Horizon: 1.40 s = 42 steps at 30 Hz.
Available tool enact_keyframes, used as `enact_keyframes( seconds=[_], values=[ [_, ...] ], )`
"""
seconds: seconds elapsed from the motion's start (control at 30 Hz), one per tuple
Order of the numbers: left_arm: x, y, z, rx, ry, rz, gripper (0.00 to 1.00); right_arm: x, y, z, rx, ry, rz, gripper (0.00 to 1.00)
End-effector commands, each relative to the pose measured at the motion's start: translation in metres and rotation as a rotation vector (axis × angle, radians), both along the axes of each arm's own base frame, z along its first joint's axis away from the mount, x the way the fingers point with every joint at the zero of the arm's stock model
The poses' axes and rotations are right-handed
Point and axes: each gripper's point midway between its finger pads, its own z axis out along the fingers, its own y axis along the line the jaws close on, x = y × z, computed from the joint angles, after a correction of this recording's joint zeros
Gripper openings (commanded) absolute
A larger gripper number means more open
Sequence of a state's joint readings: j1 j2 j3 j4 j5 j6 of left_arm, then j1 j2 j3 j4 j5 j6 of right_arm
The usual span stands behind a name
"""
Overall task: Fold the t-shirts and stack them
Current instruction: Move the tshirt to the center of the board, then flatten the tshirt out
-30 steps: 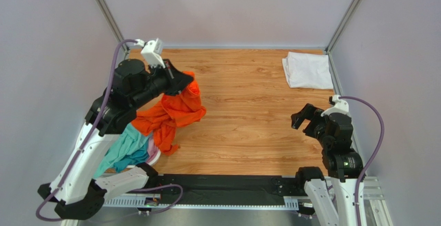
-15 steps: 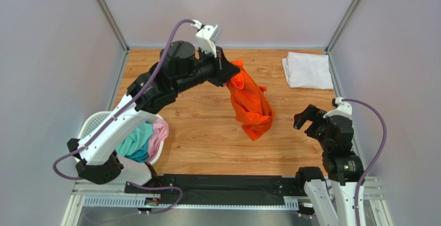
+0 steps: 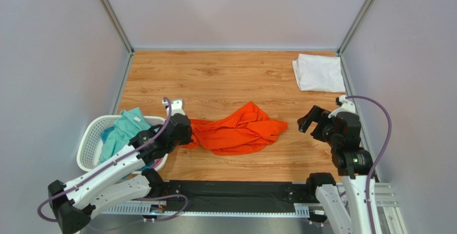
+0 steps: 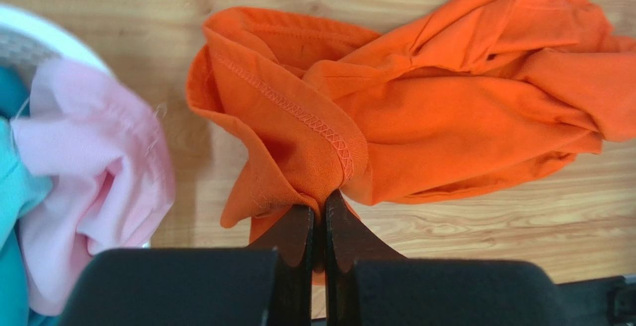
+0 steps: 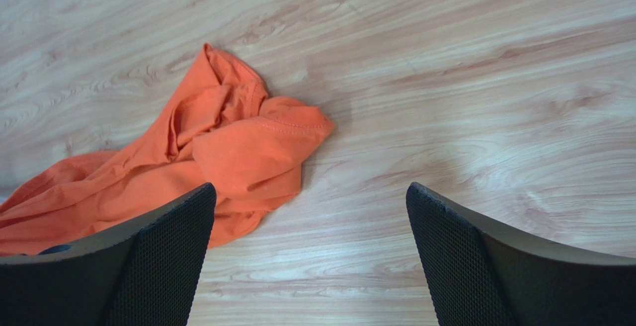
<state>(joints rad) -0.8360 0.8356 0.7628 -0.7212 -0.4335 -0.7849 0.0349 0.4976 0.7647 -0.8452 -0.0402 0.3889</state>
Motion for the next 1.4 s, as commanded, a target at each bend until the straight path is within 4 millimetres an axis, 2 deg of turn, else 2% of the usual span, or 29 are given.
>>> enact_keyframes(
  seconds=[0.0, 0.1, 0.23, 0.33, 0.43, 0.63, 0.67, 0.73, 0.77, 0.8, 0.83, 0.9, 0.93, 1.03, 1.07, 1.13, 1.2, 1.27, 1.33, 1.37],
  values=[
    [0.003, 0.013, -0.006, -0.068, -0.029, 0.133, 0.00, 0.010, 0.023, -0.018, 0.084, 0.091, 0.094, 1.00],
    [-0.002, 0.023, -0.022, -0.052, 0.001, 0.180, 0.00, 0.012, 0.042, -0.049, 0.108, 0.201, 0.128, 1.00],
    [-0.005, 0.032, -0.028, -0.029, 0.019, 0.202, 0.00, 0.018, 0.065, -0.078, 0.044, 0.239, 0.106, 1.00],
    [-0.007, 0.032, -0.031, -0.036, 0.027, 0.205, 0.00, 0.028, 0.068, -0.092, 0.035, 0.257, 0.041, 0.97],
    [-0.011, 0.032, -0.034, -0.057, 0.037, 0.211, 0.00, 0.042, 0.058, -0.097, 0.049, 0.239, -0.090, 0.95],
    [-0.015, 0.032, -0.036, -0.085, 0.037, 0.196, 0.00, 0.076, 0.063, -0.089, 0.136, 0.149, -0.187, 0.95],
    [-0.016, 0.032, -0.036, -0.090, 0.040, 0.195, 0.00, 0.079, 0.064, -0.098, 0.134, 0.175, -0.205, 0.94],
    [-0.016, 0.031, -0.036, -0.094, 0.041, 0.194, 0.00, 0.087, 0.064, -0.099, 0.141, 0.186, -0.222, 0.93],
    [-0.016, 0.030, -0.036, -0.095, 0.043, 0.192, 0.00, 0.089, 0.064, -0.110, 0.128, 0.224, -0.229, 0.93],
    [-0.016, 0.030, -0.037, -0.094, 0.048, 0.192, 0.00, 0.093, 0.066, -0.118, 0.117, 0.254, -0.224, 0.88],
    [-0.016, 0.029, -0.037, -0.095, 0.047, 0.192, 0.00, 0.096, 0.069, -0.113, 0.119, 0.242, -0.211, 0.88],
    [-0.016, 0.029, -0.037, -0.094, 0.049, 0.193, 0.00, 0.101, 0.071, -0.126, 0.093, 0.278, -0.204, 0.82],
    [-0.016, 0.029, -0.038, -0.091, 0.053, 0.192, 0.00, 0.105, 0.074, -0.125, 0.093, 0.276, -0.194, 0.77],
    [-0.016, 0.028, -0.037, -0.090, 0.056, 0.189, 0.00, 0.110, 0.082, -0.129, 0.093, 0.285, -0.153, 0.40],
    [-0.016, 0.027, -0.036, -0.094, 0.054, 0.186, 0.00, 0.111, 0.082, -0.130, 0.092, 0.286, -0.149, 0.24],
    [-0.016, 0.028, -0.034, -0.095, 0.049, 0.189, 0.00, 0.111, 0.080, -0.128, 0.080, 0.279, -0.148, 0.16],
    [-0.015, 0.029, -0.030, -0.100, 0.037, 0.190, 0.00, 0.110, 0.079, -0.127, 0.068, 0.269, -0.141, 0.01],
    [-0.014, 0.029, -0.026, -0.106, 0.025, 0.192, 0.00, 0.109, 0.078, -0.120, 0.055, 0.248, -0.115, 0.00],
    [-0.014, 0.030, -0.023, -0.104, 0.019, 0.190, 0.00, 0.108, 0.079, -0.103, 0.064, 0.204, -0.088, 0.00],
    [-0.013, 0.029, -0.015, -0.118, 0.005, 0.186, 0.00, 0.107, 0.079, -0.095, 0.059, 0.186, -0.075, 0.00]
  ],
)
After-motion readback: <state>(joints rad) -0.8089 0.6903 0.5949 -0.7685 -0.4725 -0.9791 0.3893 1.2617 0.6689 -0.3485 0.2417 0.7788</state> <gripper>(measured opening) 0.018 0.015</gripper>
